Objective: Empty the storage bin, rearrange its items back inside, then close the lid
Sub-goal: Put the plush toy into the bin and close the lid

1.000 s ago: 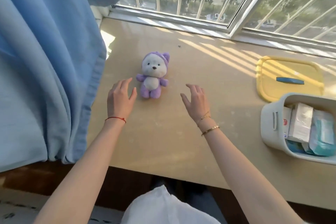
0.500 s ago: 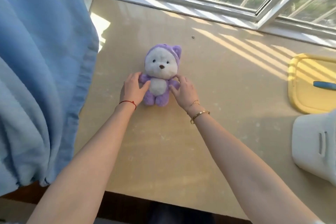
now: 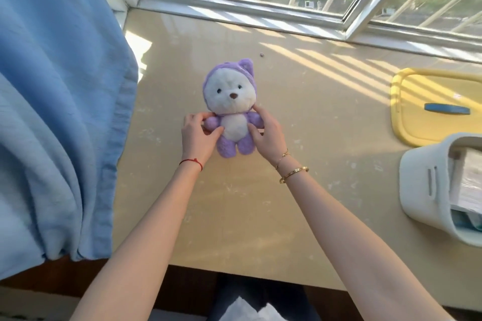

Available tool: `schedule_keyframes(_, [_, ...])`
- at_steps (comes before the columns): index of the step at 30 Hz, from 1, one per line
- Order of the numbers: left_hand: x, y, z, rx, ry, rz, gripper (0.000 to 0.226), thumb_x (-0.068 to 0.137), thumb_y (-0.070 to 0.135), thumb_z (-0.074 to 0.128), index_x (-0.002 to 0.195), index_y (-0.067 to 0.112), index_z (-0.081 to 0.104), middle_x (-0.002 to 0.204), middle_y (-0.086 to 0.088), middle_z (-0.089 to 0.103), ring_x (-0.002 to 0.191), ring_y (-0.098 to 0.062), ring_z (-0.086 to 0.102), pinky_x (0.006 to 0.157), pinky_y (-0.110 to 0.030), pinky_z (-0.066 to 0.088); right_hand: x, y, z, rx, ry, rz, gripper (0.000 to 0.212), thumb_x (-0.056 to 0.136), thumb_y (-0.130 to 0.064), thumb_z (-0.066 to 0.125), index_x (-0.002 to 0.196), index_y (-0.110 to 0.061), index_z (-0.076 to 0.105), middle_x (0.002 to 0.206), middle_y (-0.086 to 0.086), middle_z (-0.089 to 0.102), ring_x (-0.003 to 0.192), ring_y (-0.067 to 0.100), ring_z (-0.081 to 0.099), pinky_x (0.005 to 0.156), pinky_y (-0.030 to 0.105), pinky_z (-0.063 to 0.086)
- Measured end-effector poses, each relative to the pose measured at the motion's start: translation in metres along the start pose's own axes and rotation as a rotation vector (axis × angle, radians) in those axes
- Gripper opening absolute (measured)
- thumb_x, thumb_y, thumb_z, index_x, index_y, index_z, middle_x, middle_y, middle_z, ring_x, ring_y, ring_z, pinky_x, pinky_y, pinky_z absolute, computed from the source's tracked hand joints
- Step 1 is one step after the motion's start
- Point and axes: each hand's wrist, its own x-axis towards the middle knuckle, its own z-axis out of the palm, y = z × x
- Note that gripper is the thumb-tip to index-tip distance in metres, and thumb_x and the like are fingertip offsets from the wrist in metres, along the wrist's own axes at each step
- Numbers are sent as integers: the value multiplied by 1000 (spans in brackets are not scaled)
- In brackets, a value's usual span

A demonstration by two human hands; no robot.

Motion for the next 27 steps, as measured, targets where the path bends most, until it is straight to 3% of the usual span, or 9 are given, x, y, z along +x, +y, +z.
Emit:
schedule_keyframes(6, [-66, 74, 9, -47, -23, 125, 35, 66, 15, 81, 88, 27, 56, 100, -6, 57, 76, -20, 62, 77, -34, 54, -57, -7, -76, 55, 152, -15, 49, 86, -8, 58, 134, -14, 50, 122, 6, 60, 107, 19, 58, 92, 32, 49])
schedule_keyframes(14, [-149, 158, 72, -39, -163, 263, 30, 66, 18, 81, 86, 25, 60, 96, -5, 59, 72, -16, 62, 73, -33, 54, -145, 29, -197, 140, 310, 25, 45, 88, -5, 59, 132, -12, 52, 120, 7, 60, 103, 10, 58, 86, 9, 43])
schedule_keyframes(24, [-267, 252, 227, -72, -210, 323, 31, 66, 18, 78, 91, 23, 62, 96, 0, 51, 78, -20, 62, 78, -39, 54, -230, 133, -370, 86, 347, 65, 46, 87, -6, 62, 131, -13, 52, 113, -2, 59, 102, 12, 56, 90, 20, 45])
schedule_keyframes(27, [-301, 273, 275, -94, -198, 278, 32, 66, 14, 78, 92, 24, 62, 99, 2, 55, 81, -19, 63, 79, -37, 54, -248, 168, -414, 54, 309, 70, 47, 86, -5, 62, 131, -10, 51, 120, 4, 59, 106, 14, 55, 84, 2, 39])
